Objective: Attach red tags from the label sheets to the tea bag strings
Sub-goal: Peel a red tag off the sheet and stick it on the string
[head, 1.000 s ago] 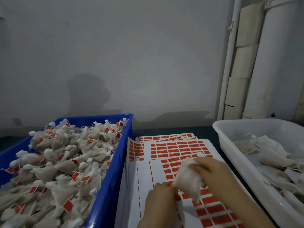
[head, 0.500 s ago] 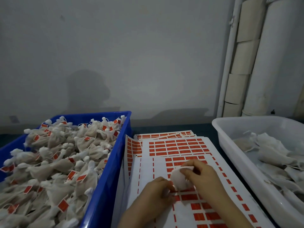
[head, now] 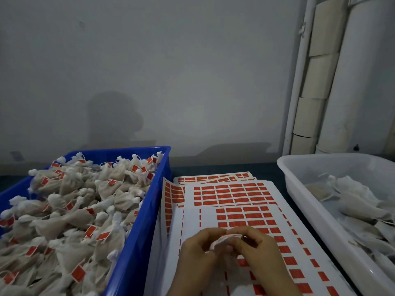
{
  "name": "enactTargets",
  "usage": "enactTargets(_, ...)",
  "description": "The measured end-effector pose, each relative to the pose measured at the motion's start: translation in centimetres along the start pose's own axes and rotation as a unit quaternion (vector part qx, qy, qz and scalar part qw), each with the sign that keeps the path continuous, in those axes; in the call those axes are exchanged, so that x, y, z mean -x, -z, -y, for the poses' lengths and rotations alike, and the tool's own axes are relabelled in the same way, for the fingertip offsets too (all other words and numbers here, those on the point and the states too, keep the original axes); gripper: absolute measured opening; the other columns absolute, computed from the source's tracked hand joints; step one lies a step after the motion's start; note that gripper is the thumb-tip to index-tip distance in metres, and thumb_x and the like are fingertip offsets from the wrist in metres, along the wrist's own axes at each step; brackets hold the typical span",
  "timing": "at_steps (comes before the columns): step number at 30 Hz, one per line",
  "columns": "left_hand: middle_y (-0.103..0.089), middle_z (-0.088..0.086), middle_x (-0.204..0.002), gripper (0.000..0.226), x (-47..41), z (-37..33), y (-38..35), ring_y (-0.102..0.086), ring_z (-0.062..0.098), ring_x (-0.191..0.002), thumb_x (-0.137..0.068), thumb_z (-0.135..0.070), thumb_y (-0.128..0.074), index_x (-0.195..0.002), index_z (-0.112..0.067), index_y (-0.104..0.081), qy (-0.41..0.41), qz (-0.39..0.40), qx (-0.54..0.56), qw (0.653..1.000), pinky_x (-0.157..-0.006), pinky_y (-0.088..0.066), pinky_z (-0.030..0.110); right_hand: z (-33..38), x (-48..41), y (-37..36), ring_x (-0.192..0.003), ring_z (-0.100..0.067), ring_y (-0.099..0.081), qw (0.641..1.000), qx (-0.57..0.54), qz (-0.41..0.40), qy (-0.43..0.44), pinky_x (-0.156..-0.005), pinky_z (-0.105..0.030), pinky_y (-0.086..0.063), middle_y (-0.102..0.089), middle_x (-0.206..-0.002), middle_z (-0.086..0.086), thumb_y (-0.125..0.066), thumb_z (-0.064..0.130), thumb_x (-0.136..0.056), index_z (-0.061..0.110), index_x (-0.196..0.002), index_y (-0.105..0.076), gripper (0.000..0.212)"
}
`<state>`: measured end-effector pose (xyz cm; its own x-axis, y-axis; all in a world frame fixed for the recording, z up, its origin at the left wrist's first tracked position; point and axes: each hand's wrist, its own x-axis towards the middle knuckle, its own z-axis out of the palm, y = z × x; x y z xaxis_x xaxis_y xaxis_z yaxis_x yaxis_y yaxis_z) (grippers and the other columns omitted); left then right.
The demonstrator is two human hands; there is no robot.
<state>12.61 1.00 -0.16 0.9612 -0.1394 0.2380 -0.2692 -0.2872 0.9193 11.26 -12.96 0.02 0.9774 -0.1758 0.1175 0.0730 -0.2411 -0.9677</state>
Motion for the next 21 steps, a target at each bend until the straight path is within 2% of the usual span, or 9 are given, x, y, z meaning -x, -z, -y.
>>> enactTargets(2, -0.069, -0.026, -0.084, 0.014, 0.11, -0.1, 0.25, -0.064, -0.005, -0.085, -0.075, -0.044, -0.071, -0.085, -0.036, -0.068, 0.035, -0.022, 0.041, 0.998, -0.065, -0.051, 0.01, -0.08, -0.03, 0.05, -0.071, 0.002, -0.064, 1.0, -0.007, -0.02, 0.013, -0.049, -0.003, -0.042, -0.064, -0.072, 0.033, -0.072, 0.023, -0.076, 0.038, -0.075, -0.066, 0.016)
enactTargets(6, -0.069, -0.025, -0.081, 0.011, 0.21, -0.3, 0.3, -0.065, -0.002, -0.078, -0.08, -0.037, -0.068, -0.084, -0.026, -0.068, 0.094, -0.036, 0.082, 0.992, -0.054, -0.047, 0.007, -0.14, 0.01, 0.61, -0.068, 0.008, -0.062, 0.998, -0.022, -0.057, 0.024, -0.045, 0.0, -0.038, -0.066, -0.065, 0.026, -0.069, 0.023, -0.077, 0.034, -0.073, -0.066, 0.012)
enactTargets(11, -0.066, -0.021, -0.087, 0.016, 0.36, -0.41, 0.04, -0.062, 0.008, -0.085, -0.079, -0.04, -0.07, -0.09, -0.029, -0.064, 0.101, -0.036, 0.069, 0.992, -0.058, -0.048, 0.008, -0.27, 0.13, 0.4, -0.068, 0.002, -0.062, 0.998, -0.008, -0.056, 0.039, -0.048, -0.005, -0.044, -0.066, -0.067, 0.021, -0.069, 0.021, -0.078, 0.034, -0.074, -0.066, 0.015)
enactTargets(15, -0.066, -0.031, -0.088, 0.02, 0.6, -0.6, -0.28, -0.063, 0.001, -0.087, -0.074, -0.043, -0.075, -0.091, -0.037, -0.067, 0.078, -0.025, 0.055, 0.995, -0.062, -0.05, 0.009, -0.08, 0.46, 0.09, -0.072, 0.003, -0.063, 0.997, 0.02, -0.042, 0.059, -0.053, -0.002, -0.043, -0.064, -0.073, 0.032, -0.07, 0.02, -0.078, 0.038, -0.074, -0.064, 0.019)
enactTargets(21, -0.065, -0.032, -0.077, 0.007, 0.33, -0.46, 0.07, -0.061, -0.008, -0.082, -0.078, -0.032, -0.074, -0.079, -0.032, -0.067, 0.076, -0.065, 0.056, 0.993, -0.055, -0.047, 0.006, 0.29, 0.92, -0.04, -0.075, -0.002, -0.061, 0.99, 0.073, -0.042, 0.11, -0.058, -0.006, -0.046, -0.063, -0.076, 0.022, -0.071, 0.019, -0.077, 0.041, -0.07, -0.061, 0.026)
